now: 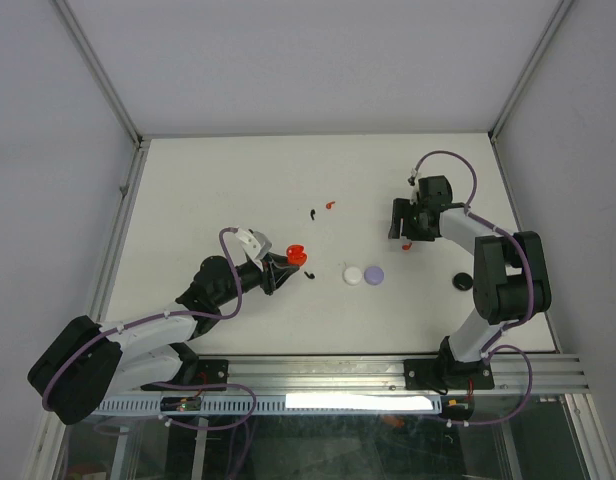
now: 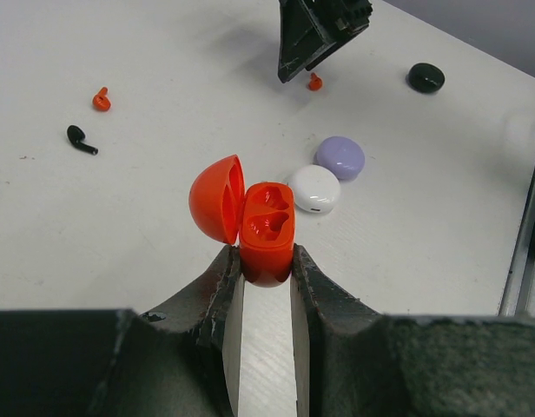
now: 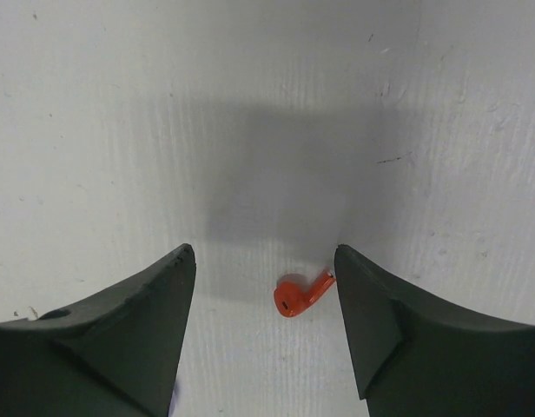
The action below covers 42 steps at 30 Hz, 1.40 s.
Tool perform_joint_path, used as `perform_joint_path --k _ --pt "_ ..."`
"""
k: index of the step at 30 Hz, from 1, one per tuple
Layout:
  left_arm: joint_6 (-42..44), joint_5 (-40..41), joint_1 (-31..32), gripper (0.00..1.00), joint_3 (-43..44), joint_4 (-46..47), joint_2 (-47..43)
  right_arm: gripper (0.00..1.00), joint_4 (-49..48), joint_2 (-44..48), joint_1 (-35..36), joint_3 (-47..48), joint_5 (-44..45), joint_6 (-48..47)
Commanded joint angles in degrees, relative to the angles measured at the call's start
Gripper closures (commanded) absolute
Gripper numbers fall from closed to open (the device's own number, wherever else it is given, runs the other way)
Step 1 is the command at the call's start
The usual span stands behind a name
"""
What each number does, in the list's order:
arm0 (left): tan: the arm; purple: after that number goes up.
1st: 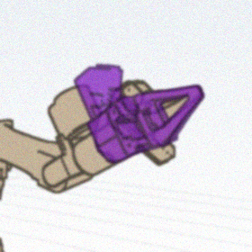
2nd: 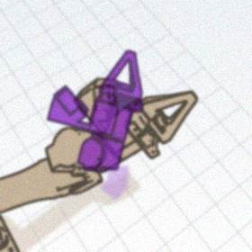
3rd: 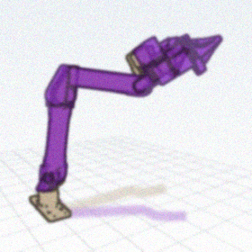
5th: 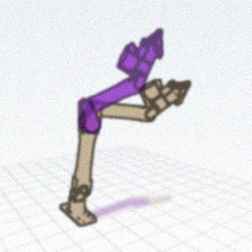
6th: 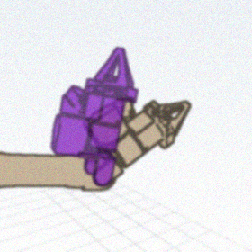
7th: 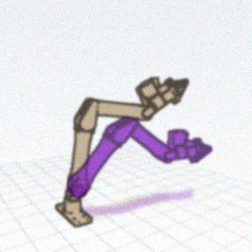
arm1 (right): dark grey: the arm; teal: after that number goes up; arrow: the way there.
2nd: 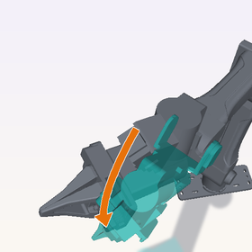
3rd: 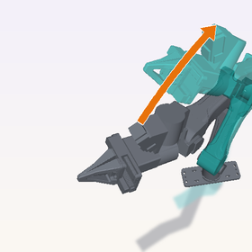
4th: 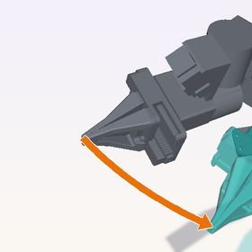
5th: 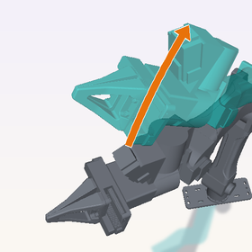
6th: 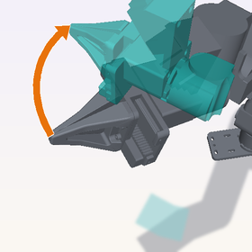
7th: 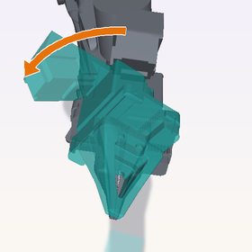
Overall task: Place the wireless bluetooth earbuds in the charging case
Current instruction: Pick up the earbud from the center of the board.
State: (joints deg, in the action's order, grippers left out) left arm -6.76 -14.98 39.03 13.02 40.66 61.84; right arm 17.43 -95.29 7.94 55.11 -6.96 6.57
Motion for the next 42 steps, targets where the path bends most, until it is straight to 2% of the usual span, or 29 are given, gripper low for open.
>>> perform_joint_path --k 1,15,22,26,30,35,42 --pt "-0.3 0.3 0.2 1.0 1.3 0.7 -1.1 0.32 -0.8 -0.1 -1.1 -0.5 -3.4 1.8" --pt "-0.4 -0.9 0.2 1.0 1.8 -0.2 -1.2 0.35 7.0 5.2 -1.2 -4.7 -7.4 4.1" --pt "-0.5 -1.5 0.2 1.0 2.0 -0.4 -1.0 0.36 9.0 9.0 0.4 -6.4 -12.2 3.6" --pt "-0.6 -1.7 0.2 1.0 2.2 -0.6 -0.8 0.36 9.5 11.6 3.4 -5.7 -4.4 2.8" --pt "-0.5 -1.5 0.2 1.0 2.2 -0.8 -0.8 0.42 8.2 13.4 5.3 -5.1 4.5 2.9" --pt "-0.4 -1.4 0.2 1.0 2.1 -0.9 -1.1 0.53 8.0 11.3 6.4 -2.8 6.6 2.5" --pt "0.0 -0.8 0.2 1.0 1.8 -1.0 -1.5 0.58 8.3 5.6 8.2 0.4 9.4 2.6"
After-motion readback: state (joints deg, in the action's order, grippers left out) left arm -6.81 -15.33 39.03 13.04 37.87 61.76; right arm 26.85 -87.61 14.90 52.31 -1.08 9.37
